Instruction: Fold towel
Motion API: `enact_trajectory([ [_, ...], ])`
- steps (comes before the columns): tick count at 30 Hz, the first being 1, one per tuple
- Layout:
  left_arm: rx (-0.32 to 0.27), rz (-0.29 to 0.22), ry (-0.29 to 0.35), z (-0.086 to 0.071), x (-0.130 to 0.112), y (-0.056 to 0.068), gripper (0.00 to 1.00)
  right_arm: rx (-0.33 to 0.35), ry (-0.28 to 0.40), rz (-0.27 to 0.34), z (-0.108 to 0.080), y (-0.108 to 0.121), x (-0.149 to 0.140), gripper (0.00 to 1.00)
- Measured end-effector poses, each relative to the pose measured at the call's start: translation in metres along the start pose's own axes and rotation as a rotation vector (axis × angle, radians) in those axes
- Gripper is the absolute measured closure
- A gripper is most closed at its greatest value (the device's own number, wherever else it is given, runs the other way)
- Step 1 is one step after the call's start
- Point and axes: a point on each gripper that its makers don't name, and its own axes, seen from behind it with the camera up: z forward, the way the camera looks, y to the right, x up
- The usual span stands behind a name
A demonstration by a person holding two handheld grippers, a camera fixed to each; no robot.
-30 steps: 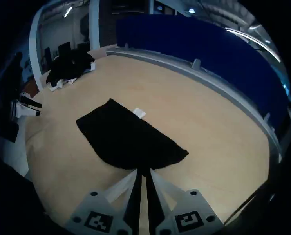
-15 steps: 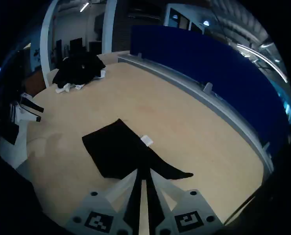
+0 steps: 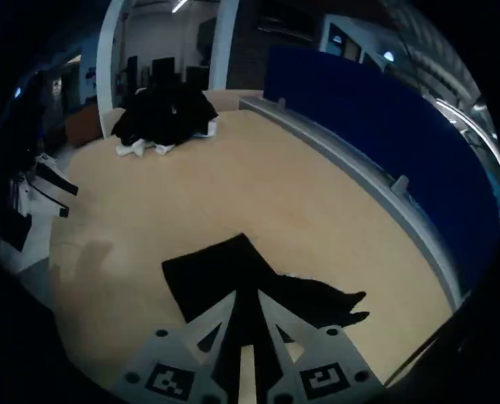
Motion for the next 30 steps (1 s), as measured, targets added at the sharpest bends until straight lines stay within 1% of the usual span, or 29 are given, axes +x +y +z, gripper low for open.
enact_trajectory([
  [3, 0.0, -0.011, -0.005, -0.001, -0.005, -0.002, 0.09, 0.034, -0.003, -0.036, 0.016, -0.016, 0.006, 0.93],
  [6, 0.011, -0.018, -0.008, 0.0, -0.009, -0.005, 0.09, 0.071, -0.01, -0.063, 0.036, -0.035, 0.006, 0.93],
  [9, 0.016, -0.029, -0.009, 0.0, -0.013, -0.006, 0.09, 0.111, -0.018, -0.079, 0.059, -0.056, -0.002, 0.93],
  [12, 0.014, -0.042, -0.012, 0.0, -0.017, -0.004, 0.09, 0.152, -0.041, -0.07, 0.079, -0.075, -0.016, 0.93],
  [15, 0.011, -0.046, -0.016, 0.001, -0.02, -0.002, 0.09, 0.178, -0.068, -0.052, 0.091, -0.085, -0.03, 0.93],
  [18, 0.008, -0.042, -0.019, 0.001, -0.022, 0.0, 0.09, 0.181, -0.07, -0.032, 0.093, -0.086, -0.033, 0.93],
  [20, 0.008, -0.038, -0.022, 0.002, -0.023, 0.0, 0.09, 0.182, -0.064, -0.019, 0.09, -0.085, -0.031, 0.91],
  [21, 0.008, -0.036, -0.023, 0.002, -0.023, 0.0, 0.09, 0.181, -0.06, -0.014, 0.088, -0.084, -0.029, 0.89],
  [23, 0.008, -0.035, -0.024, 0.001, -0.023, 0.0, 0.09, 0.179, -0.053, -0.007, 0.083, -0.082, -0.027, 0.82],
  [25, 0.009, -0.037, -0.024, 0.0, -0.023, 0.0, 0.09, 0.173, -0.044, -0.007, 0.076, -0.08, -0.026, 0.7],
  [26, 0.009, -0.039, -0.023, -0.001, -0.023, 0.0, 0.09, 0.17, -0.04, -0.007, 0.072, -0.079, -0.026, 0.62],
  [27, 0.009, -0.041, -0.022, -0.002, -0.022, 0.0, 0.09, 0.166, -0.035, -0.008, 0.069, -0.078, -0.026, 0.5],
  [28, 0.009, -0.043, -0.022, -0.003, -0.022, 0.0, 0.09, 0.162, -0.032, -0.008, 0.065, -0.077, -0.026, 0.44],
  [30, 0.01, -0.047, -0.021, -0.005, -0.021, -0.001, 0.09, 0.15, -0.026, -0.007, 0.058, -0.074, -0.027, 0.34],
])
